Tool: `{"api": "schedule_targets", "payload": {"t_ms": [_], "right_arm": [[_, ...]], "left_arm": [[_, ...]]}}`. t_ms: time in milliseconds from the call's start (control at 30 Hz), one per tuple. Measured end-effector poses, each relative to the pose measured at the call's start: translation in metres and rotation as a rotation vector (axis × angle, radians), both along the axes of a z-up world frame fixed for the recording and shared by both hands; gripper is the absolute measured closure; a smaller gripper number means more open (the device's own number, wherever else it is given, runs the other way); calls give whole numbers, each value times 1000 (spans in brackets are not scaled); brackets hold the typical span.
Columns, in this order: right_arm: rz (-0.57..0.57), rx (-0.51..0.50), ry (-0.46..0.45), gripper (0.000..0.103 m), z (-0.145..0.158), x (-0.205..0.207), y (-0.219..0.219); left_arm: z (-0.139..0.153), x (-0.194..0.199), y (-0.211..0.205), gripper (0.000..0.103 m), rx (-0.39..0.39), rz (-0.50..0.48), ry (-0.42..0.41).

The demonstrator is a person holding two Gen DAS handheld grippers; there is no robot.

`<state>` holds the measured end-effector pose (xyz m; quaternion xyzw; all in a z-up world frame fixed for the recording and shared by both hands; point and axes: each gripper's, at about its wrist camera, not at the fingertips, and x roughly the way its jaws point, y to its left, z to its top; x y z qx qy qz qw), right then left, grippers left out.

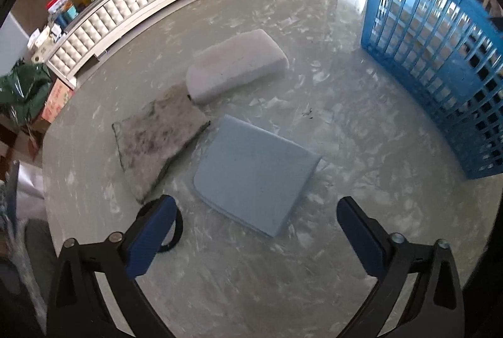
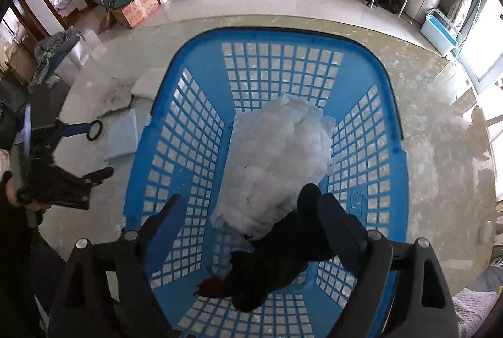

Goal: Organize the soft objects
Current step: 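Lower the fluffy cloth into the basket and open the right gripper, then close the left gripper on the edge of the light blue cloth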

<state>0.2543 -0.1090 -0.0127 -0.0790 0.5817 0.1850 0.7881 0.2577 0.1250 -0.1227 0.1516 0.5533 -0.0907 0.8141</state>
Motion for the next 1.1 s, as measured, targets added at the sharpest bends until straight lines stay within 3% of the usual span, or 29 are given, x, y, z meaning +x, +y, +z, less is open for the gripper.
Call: {"api": "schedule_targets", "payload": {"t_ms": [267, 533, 667, 767, 867, 1100], "right_arm": [[-56, 36, -43, 18, 9, -7, -26], [-98, 60, -38, 17, 6, -12, -45], [-105, 77, -34, 17, 7, -15, -43], [-101, 87, -33, 17, 9, -18, -44], [-106, 105, -37, 17, 12, -19, -44], [-128, 117, -41, 17, 13, -20, -47]], "left_arm": [[-11, 10, -5, 20, 20, -27, 32], [-8, 13, -6, 59, -60, -89, 54], [-10, 10, -9, 63, -90, -103, 50], [-10, 8, -3, 73, -91, -99, 45], [-9, 10, 5, 89, -84, -89, 41], [-7, 11, 7, 98, -120, -80, 51]]}}
